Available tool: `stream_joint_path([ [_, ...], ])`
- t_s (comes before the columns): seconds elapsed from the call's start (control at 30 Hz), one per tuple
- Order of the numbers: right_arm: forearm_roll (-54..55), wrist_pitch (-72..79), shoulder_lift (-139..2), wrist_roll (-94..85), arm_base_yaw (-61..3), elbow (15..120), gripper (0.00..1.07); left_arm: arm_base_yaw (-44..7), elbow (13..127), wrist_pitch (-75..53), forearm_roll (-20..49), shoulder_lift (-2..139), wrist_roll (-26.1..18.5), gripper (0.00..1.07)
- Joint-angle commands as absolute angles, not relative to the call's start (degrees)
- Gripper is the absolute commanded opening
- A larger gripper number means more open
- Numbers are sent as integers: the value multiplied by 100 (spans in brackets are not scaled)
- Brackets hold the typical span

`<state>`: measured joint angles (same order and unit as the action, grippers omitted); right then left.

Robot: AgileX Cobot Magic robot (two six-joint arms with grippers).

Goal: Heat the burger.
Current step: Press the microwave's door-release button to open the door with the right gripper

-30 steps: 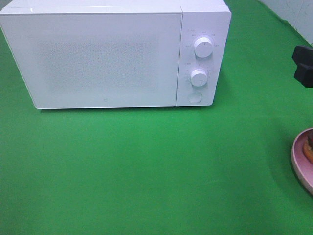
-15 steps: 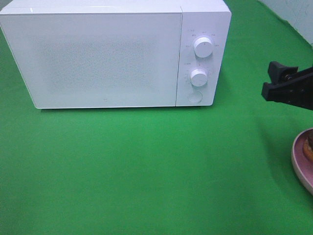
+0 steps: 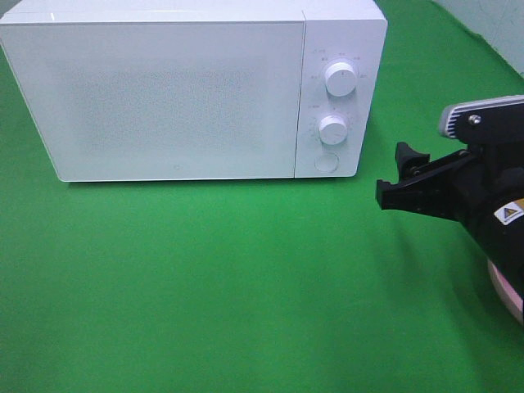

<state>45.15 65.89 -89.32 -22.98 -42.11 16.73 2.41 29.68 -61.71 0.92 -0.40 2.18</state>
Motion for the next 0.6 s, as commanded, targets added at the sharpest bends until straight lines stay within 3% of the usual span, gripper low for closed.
stream_joint_path([
  [0.03,4647,6749,-9185,-2418,-4544,1937,73,258,2951,-6113,97,-63,218,100],
  [0.33,4956,6749,-9712,-2424,-5042,2429,73,258,2951,-6113,97,-63,218,100],
  [0.6,5151,6761,-9889,-2435,-5099,2681,73,258,2951,-6113,97,-63,218,100],
])
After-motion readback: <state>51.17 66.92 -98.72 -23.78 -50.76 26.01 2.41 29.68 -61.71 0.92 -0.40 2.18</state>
